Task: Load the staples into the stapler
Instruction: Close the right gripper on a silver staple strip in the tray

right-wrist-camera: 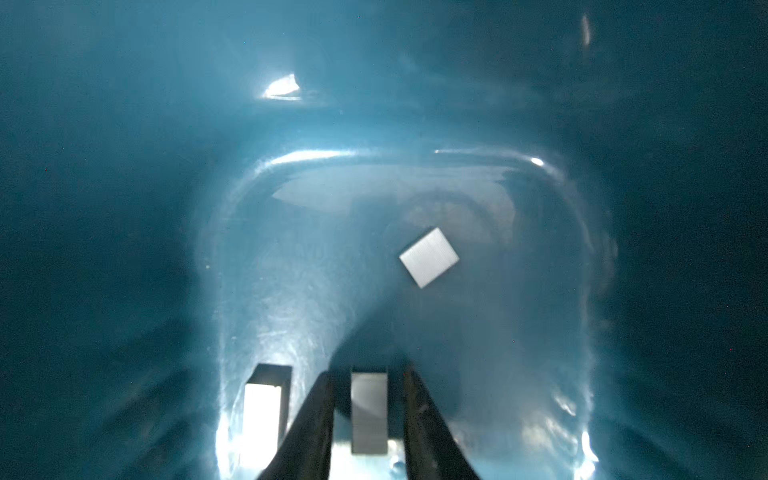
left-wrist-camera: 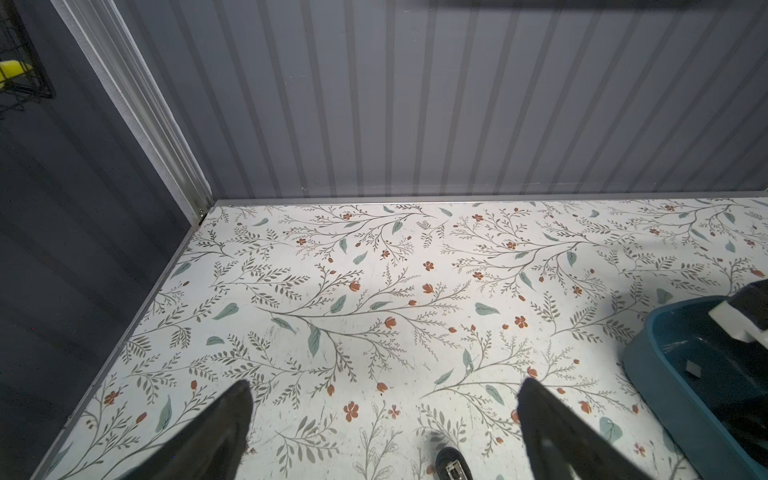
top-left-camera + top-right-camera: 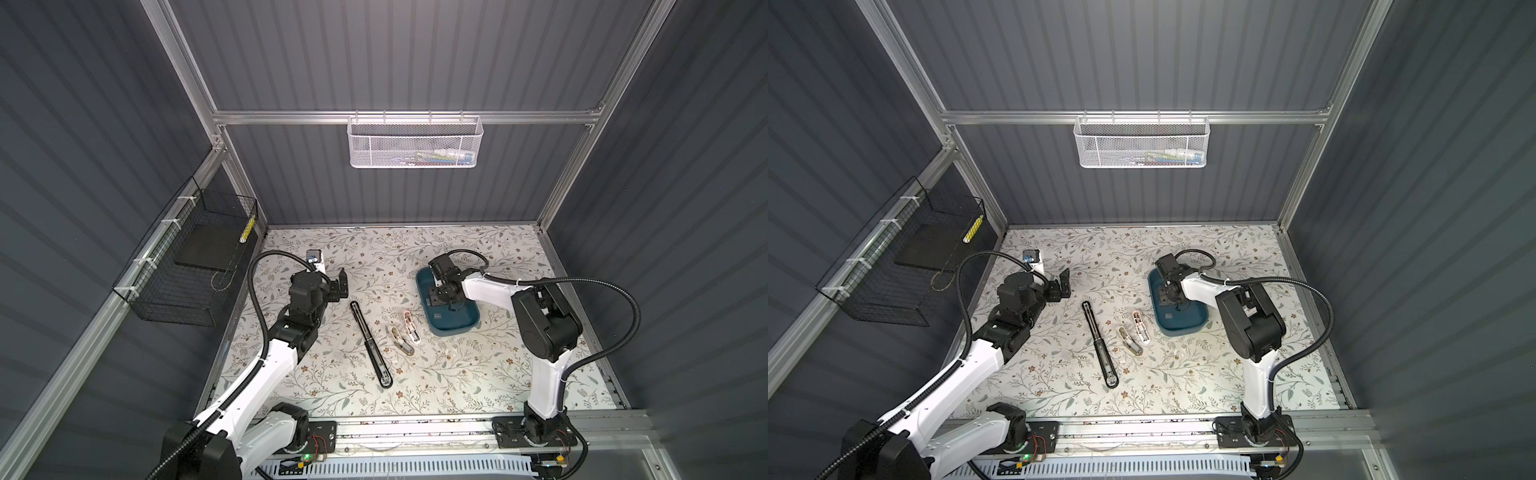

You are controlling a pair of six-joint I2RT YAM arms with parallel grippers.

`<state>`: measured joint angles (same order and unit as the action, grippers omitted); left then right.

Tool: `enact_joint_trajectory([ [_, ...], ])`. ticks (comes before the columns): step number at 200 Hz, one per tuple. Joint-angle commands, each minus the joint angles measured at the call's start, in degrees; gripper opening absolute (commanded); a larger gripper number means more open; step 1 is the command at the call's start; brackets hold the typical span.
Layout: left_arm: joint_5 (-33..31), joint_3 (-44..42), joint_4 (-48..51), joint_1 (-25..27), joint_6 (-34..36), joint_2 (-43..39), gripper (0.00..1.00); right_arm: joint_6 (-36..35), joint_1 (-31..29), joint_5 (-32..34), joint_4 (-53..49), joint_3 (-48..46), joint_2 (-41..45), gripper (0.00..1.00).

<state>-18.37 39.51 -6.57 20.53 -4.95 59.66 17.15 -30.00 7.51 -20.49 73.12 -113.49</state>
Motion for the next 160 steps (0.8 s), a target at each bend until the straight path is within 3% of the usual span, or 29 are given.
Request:
enact_joint_trajectory([
  [1,0.01,1.29,-1.18,-0.23,-0.35,-0.67,1.00,0.52,0.44,-0.29,-5.88,0.89,-3.30,0.27],
  [39,-0.04,1.01,-1.67,-0.23,-0.33,-0.60,0.99,0.87,0.42,-0.46,-6.05,0.44,-3.98,0.22],
  [113,0.50,1.27,-1.52,-0.23,-0.50,0.03,0.99,1.32,0.49,0.07,-6.83,1.79,-5.93,0.27],
  [160,0.60,1.04,-1.34,-0.23,-0.66,-0.28,0.99,1.40,0.54,0.08,-6.75,1.43,-5.78,0.17],
])
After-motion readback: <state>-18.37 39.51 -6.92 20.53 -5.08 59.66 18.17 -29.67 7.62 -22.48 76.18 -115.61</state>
